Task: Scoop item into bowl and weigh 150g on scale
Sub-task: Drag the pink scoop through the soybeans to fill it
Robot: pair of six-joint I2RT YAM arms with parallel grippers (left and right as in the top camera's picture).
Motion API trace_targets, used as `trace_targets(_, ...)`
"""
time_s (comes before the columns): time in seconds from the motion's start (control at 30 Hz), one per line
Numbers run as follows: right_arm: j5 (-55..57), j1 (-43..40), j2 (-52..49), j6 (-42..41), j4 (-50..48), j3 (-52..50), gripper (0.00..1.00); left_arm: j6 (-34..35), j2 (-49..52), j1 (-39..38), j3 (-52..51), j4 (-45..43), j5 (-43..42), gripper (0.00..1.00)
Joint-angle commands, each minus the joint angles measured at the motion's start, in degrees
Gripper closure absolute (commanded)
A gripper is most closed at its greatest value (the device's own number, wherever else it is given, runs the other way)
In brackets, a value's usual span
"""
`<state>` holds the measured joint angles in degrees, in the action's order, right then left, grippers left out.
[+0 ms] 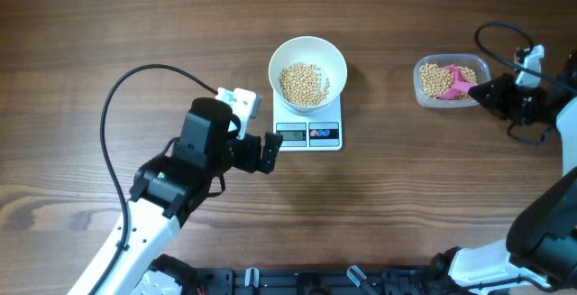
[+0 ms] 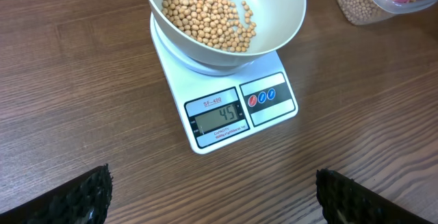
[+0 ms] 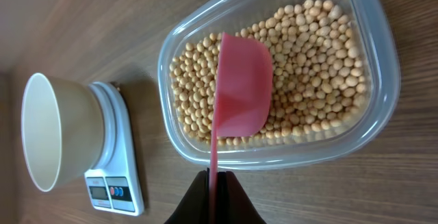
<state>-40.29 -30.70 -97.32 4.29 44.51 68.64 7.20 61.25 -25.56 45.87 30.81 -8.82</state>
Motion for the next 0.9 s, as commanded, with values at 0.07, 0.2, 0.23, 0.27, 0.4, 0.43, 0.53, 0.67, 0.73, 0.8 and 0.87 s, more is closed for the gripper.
trace_targets(0.07, -5.4, -2.3, -0.9, -3.0, -1.9, -2.9, 0.96, -0.7, -0.8, 0.0, -0.2, -0.2, -0.2, 0.0)
trace_targets(0.2, -9.5, -4.4, -0.9, -3.0, -2.1, -3.0, 0.96, -0.7, -0.8, 0.0, -0.2, -0.2, -0.2, 0.0)
trace_targets(0.23, -9.8, -4.6, -0.9, -3.0, -2.0, -3.0, 0.96, -0.7, -0.8, 0.0, -0.2, -0.2, -0.2, 0.0)
trace_targets(0.27, -10.1, -4.9, -0.9, -3.1, -2.0, -3.0, 0.96, -0.7, -0.8, 0.0, -0.2, -0.2, -0.2, 0.0)
trace_targets(0.4, -11.3, -5.4, -0.9, -3.5, -2.3, -3.5, 0.96, -0.7, -0.8, 0.0, -0.2, -0.2, -0.2, 0.0)
trace_targets(0.43, -11.3, -5.4, -0.9, -3.5, -2.3, -3.5, 0.96, -0.7, -0.8, 0.0, -0.2, -0.2, -0.2, 0.0)
trace_targets(0.53, -12.2, -5.7, -0.9, -3.5, -2.4, -3.5, 0.96, -0.7, -0.8, 0.0, -0.2, -0.2, -0.2, 0.0)
trace_targets(0.67, -12.6, -6.8, -0.9, -4.5, -2.6, -3.5, 0.96, -0.7, -0.8, 0.0, -0.2, -0.2, -0.2, 0.0)
trace_targets(0.73, -13.6, -7.6, -0.9, -4.5, -2.6, -3.5, 0.96, -0.7, -0.8, 0.0, -0.2, -0.2, -0.2, 0.0)
trace_targets(0.8, -16.3, -8.7, -0.9, -4.5, -2.7, -3.5, 0.96, -0.7, -0.8, 0.0, -0.2, -0.2, -0.2, 0.0)
trace_targets(0.87, -17.3, -9.6, -0.9, -4.5, -2.6, -3.5, 0.96, -0.7, -0.8, 0.0, -0.2, -0.2, -0.2, 0.0)
